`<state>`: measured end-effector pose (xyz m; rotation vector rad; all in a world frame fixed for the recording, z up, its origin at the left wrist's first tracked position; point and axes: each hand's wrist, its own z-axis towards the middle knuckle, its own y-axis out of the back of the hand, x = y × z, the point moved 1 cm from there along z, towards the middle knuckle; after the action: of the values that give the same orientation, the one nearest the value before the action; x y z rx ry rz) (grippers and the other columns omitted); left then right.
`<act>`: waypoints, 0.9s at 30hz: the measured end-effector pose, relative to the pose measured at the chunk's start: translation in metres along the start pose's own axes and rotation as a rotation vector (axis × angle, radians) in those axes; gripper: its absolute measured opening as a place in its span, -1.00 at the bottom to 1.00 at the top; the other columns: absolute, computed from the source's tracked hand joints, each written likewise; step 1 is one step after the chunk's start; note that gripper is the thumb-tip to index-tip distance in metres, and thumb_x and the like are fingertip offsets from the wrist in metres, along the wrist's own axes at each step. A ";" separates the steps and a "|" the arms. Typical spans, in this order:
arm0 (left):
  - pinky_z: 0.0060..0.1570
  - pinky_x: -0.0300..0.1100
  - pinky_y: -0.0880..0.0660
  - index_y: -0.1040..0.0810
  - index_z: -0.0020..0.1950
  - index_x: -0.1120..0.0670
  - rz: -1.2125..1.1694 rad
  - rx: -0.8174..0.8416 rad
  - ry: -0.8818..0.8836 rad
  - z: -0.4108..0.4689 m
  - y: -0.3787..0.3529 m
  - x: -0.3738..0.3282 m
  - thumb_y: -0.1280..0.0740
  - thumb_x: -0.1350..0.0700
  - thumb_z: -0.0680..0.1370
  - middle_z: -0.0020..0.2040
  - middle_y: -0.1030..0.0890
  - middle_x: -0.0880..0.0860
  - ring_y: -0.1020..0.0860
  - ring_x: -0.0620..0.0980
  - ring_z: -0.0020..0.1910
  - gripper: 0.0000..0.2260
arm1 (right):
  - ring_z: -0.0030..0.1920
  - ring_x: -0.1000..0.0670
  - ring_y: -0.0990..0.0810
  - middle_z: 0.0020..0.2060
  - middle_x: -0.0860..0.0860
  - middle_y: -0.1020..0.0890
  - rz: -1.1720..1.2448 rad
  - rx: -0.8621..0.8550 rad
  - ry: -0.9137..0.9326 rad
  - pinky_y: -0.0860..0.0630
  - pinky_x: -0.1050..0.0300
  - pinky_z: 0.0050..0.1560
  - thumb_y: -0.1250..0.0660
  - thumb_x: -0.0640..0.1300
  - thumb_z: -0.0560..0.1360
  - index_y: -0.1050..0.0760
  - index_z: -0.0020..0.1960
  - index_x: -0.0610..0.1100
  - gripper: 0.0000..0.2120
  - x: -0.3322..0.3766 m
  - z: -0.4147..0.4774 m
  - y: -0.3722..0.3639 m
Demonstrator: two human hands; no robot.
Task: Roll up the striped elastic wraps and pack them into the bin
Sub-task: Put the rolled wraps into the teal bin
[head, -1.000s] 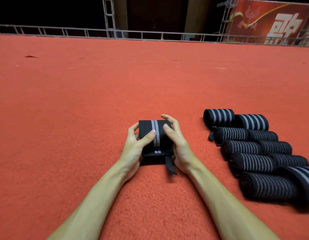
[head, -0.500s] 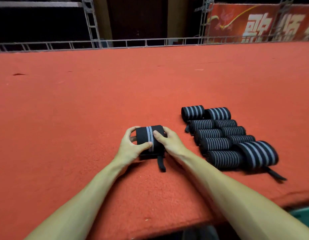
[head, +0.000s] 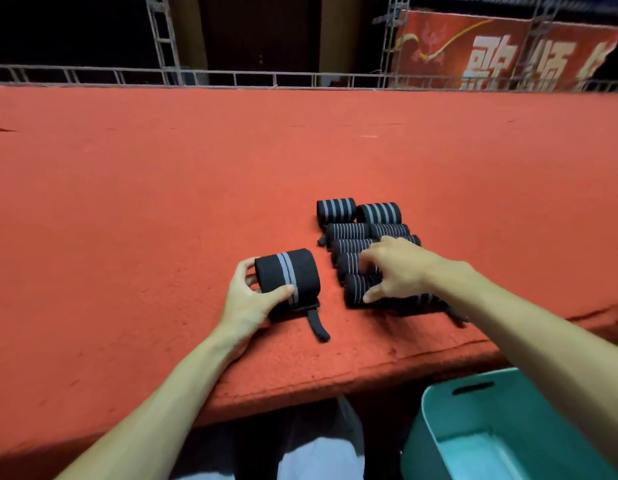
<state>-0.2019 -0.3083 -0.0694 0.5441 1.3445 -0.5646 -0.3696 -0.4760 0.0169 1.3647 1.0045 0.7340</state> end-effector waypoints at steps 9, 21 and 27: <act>-0.12 -0.44 -0.46 -0.39 0.20 0.04 -0.015 0.038 -0.002 0.006 0.000 0.005 -0.57 0.24 0.32 0.11 -0.56 0.03 -0.55 -0.18 -0.01 -0.45 | 0.03 -0.06 -0.39 -0.02 0.02 -0.58 -0.157 -0.107 0.026 -0.30 0.07 -0.03 -0.41 0.09 0.36 -0.41 0.00 -0.09 -0.64 0.010 -0.005 -0.021; -0.26 -0.13 -0.59 -0.40 0.17 0.06 -0.674 0.288 0.204 -0.012 0.014 -0.027 -0.51 0.21 0.12 -0.11 -0.65 0.04 -0.64 -0.02 -0.19 -0.35 | -0.17 0.03 -0.53 -0.04 0.04 -0.56 0.546 -0.301 -0.217 -0.44 0.26 -0.15 -0.54 -0.10 0.28 -0.38 0.07 -0.03 -0.54 0.039 -0.088 0.050; -0.18 -0.11 -0.58 -0.45 0.24 0.17 -0.654 0.550 0.179 -0.050 -0.036 -0.060 -0.53 0.16 0.16 0.04 -0.64 0.15 -0.63 0.08 -0.03 -0.34 | -0.29 0.09 -0.47 -0.25 0.04 -0.58 0.907 -0.390 -0.516 -0.42 0.16 -0.22 -0.62 -0.12 0.23 -0.44 -0.09 -0.04 -0.60 0.028 -0.174 0.022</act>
<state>-0.2709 -0.2982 -0.0186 0.5999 1.5381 -1.4770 -0.5108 -0.3725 0.0468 1.5203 -0.2138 1.0812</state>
